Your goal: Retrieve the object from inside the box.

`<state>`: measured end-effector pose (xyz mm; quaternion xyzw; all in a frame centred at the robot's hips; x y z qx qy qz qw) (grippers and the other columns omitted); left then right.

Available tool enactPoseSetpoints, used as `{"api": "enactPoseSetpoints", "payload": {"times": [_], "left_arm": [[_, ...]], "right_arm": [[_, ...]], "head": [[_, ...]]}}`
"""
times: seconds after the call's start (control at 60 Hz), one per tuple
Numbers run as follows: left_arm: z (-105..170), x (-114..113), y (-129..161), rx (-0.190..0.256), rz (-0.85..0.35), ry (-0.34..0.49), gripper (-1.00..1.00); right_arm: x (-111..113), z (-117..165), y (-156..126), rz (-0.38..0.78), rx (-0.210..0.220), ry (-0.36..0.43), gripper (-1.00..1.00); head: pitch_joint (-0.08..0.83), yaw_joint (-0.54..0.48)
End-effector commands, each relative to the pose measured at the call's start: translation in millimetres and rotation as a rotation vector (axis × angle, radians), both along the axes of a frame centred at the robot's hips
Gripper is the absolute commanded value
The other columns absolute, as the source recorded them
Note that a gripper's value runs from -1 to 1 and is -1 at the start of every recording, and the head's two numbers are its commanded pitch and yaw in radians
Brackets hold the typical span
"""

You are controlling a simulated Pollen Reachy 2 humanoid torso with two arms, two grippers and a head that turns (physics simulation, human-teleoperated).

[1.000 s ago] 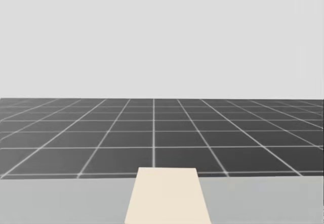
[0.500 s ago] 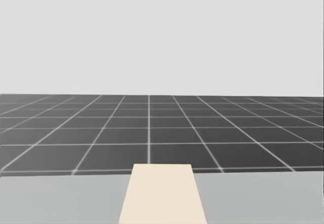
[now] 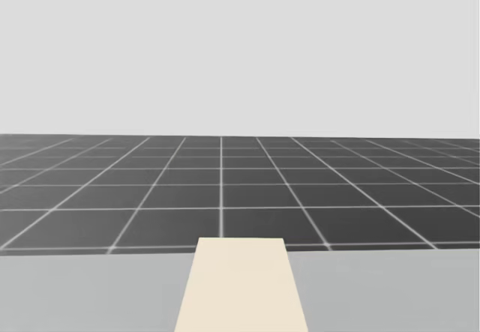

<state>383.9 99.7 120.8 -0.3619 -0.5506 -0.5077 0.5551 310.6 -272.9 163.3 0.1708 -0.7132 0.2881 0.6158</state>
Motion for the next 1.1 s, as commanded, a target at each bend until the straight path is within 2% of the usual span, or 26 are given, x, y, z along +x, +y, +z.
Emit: {"api": "enactPoseSetpoints", "payload": {"times": [0.017,0.167,0.25,0.417,0.567,0.8,1.1], "left_arm": [[6.6,-2.3,18.4,-0.011,0.040,-0.012,1.00],[14.7,-10.9,61.3,0.009,0.110,-0.041,1.00],[19.8,-17.7,91.1,0.004,0.170,-0.055,1.00],[33.7,-32.6,132.6,-0.010,0.250,-0.091,1.00],[41.9,-43.3,156.4,-0.016,0.295,-0.106,1.00],[48.4,-57.5,193.3,-0.051,0.391,-0.116,1.00],[102.8,-51.8,224.6,-0.106,0.538,-0.225,1.00]], "right_arm": [[-0.2,-0.1,-0.5,0.004,0.001,0.002,-1.00],[-0.6,0.2,-0.3,0.007,0.002,-0.001,-1.00],[-0.5,0.4,-0.9,0.007,0.001,-0.002,-1.00],[-0.1,0.2,-0.9,0.007,0.001,-0.001,-1.00],[0.0,0.0,-0.7,0.007,-0.003,-0.002,-1.00],[-0.1,0.4,-1.3,0.010,0.002,-0.003,-1.00],[-0.3,1.9,-2.9,0.006,0.006,-0.006,-1.00]], "head": [[0.020,-0.05],[0.021,-0.05],[0.022,-0.05],[0.022,-0.04],[0.019,-0.04],[0.013,-0.04],[0.008,-0.04]]}}
